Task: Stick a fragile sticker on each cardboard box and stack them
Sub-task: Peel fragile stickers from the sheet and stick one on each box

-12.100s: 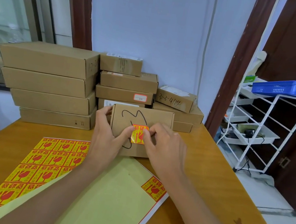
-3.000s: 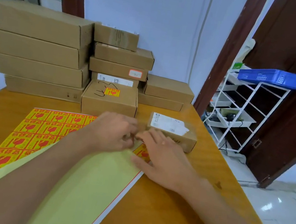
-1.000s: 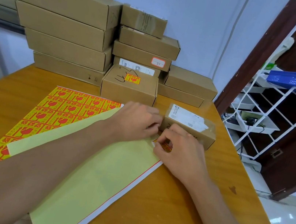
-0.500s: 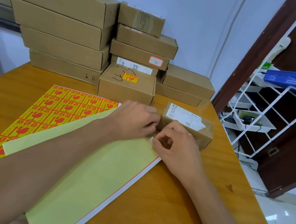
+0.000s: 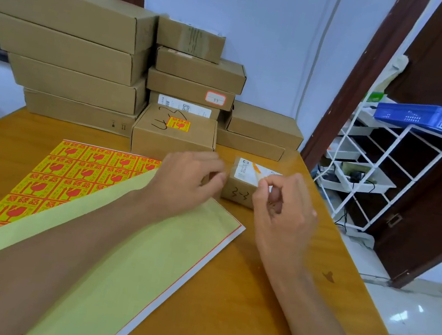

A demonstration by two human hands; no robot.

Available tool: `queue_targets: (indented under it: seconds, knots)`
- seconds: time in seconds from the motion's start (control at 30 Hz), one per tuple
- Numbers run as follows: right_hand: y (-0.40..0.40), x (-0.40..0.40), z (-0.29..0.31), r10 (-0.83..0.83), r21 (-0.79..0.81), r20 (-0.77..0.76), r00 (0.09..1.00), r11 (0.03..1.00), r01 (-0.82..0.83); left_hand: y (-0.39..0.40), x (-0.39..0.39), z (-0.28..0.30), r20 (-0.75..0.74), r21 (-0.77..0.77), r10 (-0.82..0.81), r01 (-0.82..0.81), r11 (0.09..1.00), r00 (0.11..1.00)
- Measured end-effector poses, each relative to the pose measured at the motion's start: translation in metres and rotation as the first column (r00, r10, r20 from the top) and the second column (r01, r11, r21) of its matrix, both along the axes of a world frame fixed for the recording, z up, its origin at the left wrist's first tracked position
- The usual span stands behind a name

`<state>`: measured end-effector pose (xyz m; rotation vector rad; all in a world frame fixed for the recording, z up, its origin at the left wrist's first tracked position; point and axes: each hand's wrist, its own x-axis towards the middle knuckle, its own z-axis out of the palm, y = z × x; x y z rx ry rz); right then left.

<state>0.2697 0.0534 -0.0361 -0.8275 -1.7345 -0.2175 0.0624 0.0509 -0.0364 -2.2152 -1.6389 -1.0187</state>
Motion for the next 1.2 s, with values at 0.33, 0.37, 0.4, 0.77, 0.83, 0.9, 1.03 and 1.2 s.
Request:
queue_targets:
  seconds: [0.33, 0.37, 0.4, 0.77, 0.83, 0.9, 1.03, 1.2]
  knots:
    - [0.002, -0.007, -0.003, -0.006, 0.018, 0.268, 0.963, 1.000, 0.001, -0.021, 0.019, 0.019, 0.839, -0.185, -0.156, 0.543, 0.819, 0.521]
    - [0.002, -0.007, -0.003, 0.001, -0.033, 0.222, 0.975, 0.999, 0.007, -0.021, 0.019, 0.018, 0.829, -0.187, -0.160, 0.536, 0.823, 0.535]
    - [0.002, -0.007, -0.001, -0.004, -0.085, 0.172, 0.985, 0.996, 0.019, -0.021, 0.018, 0.017, 0.818, -0.191, -0.164, 0.528, 0.827, 0.552]
    - [0.012, -0.001, -0.006, -0.012, -0.231, -0.010, 1.000, 0.973, 0.009, -0.016, 0.017, 0.008, 0.695, -0.228, -0.225, 0.507, 0.831, 0.683]
    - [0.012, 0.000, -0.007, -0.020, -0.245, -0.047, 0.999, 0.969, 0.008, -0.016, 0.018, 0.009, 0.690, -0.223, -0.226, 0.499, 0.838, 0.688]
    - [0.015, 0.004, -0.007, -0.057, -0.267, -0.127, 0.990, 0.964, 0.022, -0.015, 0.019, 0.007, 0.658, -0.221, -0.207, 0.448, 0.866, 0.724]
    - [0.030, 0.021, -0.007, -0.215, -0.306, -0.252, 0.944, 0.943, 0.133, -0.015, 0.022, 0.004, 0.544, -0.123, -0.115, 0.214, 0.969, 0.831]
    - [0.037, 0.025, -0.010, -0.269, -0.362, -0.249, 0.930, 0.917, 0.168, -0.015, 0.026, 0.018, 0.218, -0.114, 0.039, -0.014, 0.993, 0.975]
